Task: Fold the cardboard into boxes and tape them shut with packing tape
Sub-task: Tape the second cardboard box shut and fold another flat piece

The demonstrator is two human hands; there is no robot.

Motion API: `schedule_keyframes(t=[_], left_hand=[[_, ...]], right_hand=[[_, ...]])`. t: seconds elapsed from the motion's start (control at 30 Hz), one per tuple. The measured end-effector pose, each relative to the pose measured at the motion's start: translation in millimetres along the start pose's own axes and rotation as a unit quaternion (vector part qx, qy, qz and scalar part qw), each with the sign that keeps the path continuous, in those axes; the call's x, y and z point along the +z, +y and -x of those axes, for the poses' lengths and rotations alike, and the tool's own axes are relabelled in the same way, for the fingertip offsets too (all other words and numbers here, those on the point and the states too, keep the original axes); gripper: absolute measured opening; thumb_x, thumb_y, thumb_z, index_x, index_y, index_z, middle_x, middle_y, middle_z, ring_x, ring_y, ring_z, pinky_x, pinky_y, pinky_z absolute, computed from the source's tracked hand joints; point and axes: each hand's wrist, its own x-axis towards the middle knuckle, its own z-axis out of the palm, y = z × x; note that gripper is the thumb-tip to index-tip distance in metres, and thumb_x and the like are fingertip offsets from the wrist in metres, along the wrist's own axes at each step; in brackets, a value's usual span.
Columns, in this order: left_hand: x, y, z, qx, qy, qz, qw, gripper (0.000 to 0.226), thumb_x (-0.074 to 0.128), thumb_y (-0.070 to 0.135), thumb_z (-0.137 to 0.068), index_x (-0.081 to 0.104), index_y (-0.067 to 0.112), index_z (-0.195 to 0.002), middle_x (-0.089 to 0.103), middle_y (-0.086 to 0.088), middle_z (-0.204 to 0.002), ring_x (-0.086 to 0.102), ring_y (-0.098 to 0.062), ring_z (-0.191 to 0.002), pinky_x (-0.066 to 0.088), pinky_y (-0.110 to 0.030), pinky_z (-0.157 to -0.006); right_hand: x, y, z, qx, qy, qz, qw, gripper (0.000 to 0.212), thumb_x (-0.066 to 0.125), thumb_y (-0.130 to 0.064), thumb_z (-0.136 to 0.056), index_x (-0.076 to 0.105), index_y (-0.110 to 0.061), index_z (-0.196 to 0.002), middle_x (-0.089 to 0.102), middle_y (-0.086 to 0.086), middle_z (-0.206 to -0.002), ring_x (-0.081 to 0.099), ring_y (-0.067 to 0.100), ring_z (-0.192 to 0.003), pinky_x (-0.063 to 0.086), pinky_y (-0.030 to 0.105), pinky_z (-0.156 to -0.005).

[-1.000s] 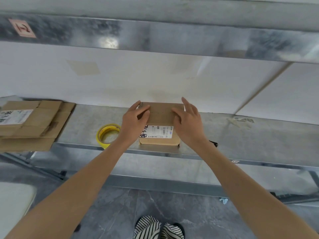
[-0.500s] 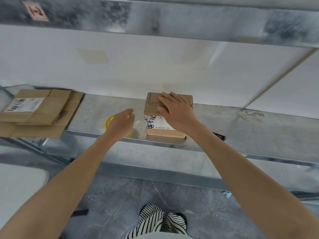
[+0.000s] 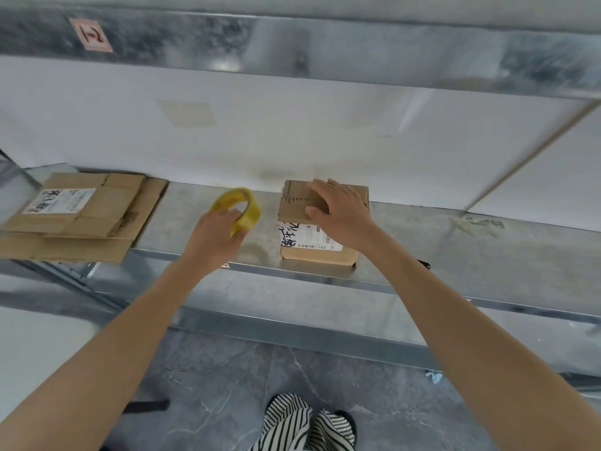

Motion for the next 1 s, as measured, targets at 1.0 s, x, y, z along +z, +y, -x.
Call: schedule_keyframes(t=[1.0], left_hand=[[-86,108,-43,0.096,-0.056,-0.069,0.991,0.050,0.055,0.057,-0.084,0.048,0.011,-0.065,0.053,-0.001,-0.068,0.048,-0.020,-0.065,0.031,-0.030,-0.056]], right_hand=[[-23,9,3,0.145,0.113,-0.458,0.870,0.018,0.062,-0.014,-0.088,0.059,-0.018,-0.071,0.061,-0.001,-0.077,0.052,0.010,-0.074,0.038,0.020,-0.068]])
